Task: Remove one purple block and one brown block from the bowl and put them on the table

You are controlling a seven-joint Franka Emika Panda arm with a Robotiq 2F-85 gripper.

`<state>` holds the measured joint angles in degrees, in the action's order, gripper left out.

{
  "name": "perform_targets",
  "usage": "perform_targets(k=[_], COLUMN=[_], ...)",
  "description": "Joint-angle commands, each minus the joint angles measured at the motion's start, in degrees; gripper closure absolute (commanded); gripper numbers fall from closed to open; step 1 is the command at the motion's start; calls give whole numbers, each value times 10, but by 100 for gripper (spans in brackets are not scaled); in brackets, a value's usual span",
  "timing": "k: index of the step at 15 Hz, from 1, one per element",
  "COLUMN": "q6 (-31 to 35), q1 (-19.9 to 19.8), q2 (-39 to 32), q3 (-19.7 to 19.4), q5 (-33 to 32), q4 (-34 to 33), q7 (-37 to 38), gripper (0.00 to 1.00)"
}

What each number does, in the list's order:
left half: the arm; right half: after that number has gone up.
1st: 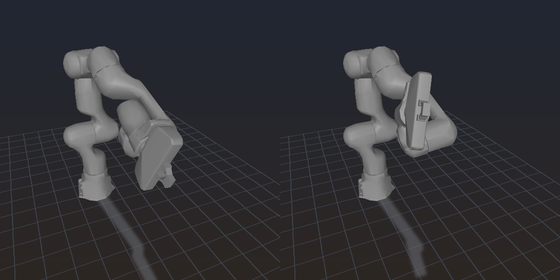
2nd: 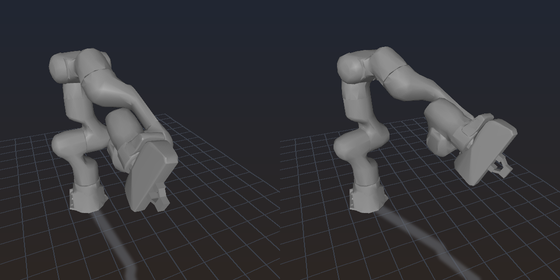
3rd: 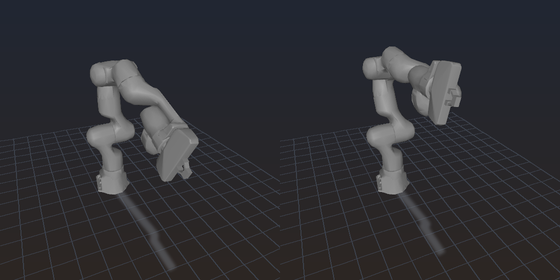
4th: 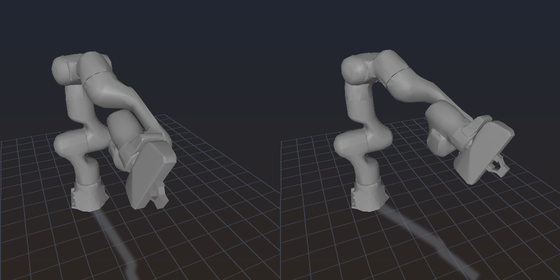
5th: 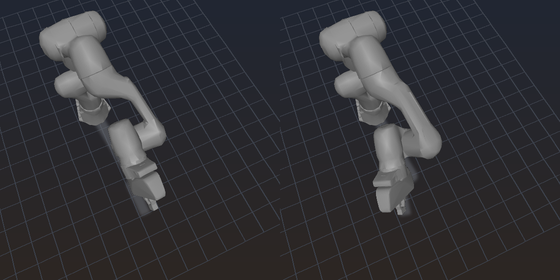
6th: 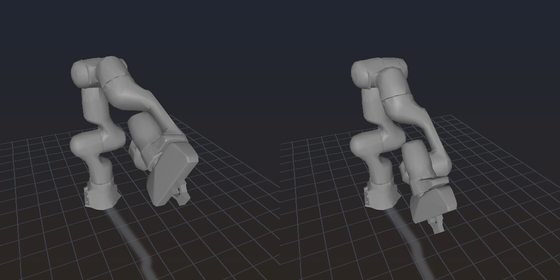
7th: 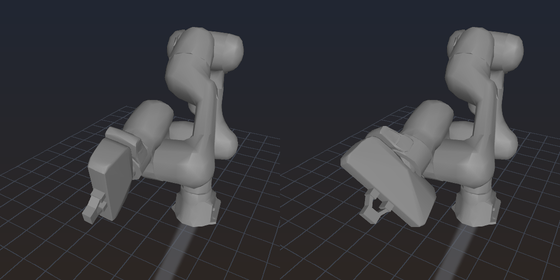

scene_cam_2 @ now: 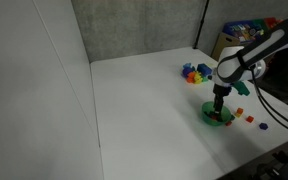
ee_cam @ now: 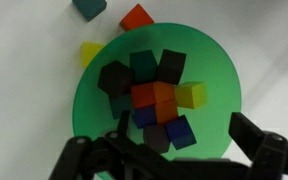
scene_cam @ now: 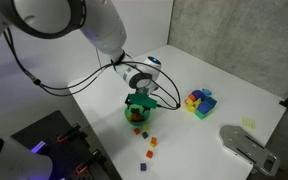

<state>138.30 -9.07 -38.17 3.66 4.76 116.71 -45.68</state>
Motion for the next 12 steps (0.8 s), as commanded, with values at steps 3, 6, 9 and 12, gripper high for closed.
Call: perform_targets(k=[3,6,9,12], q6=[12,32,53,79], q1=[-12,-13,-12,-9], q2=[-36,-47,-54,-52], q3=[13,21,27,28], q5=[-43,-49,-59,-74], q4=[-29,-29,-26,-17], q7=[-28,-39,-49,-60], gripper=[0,0,0,0])
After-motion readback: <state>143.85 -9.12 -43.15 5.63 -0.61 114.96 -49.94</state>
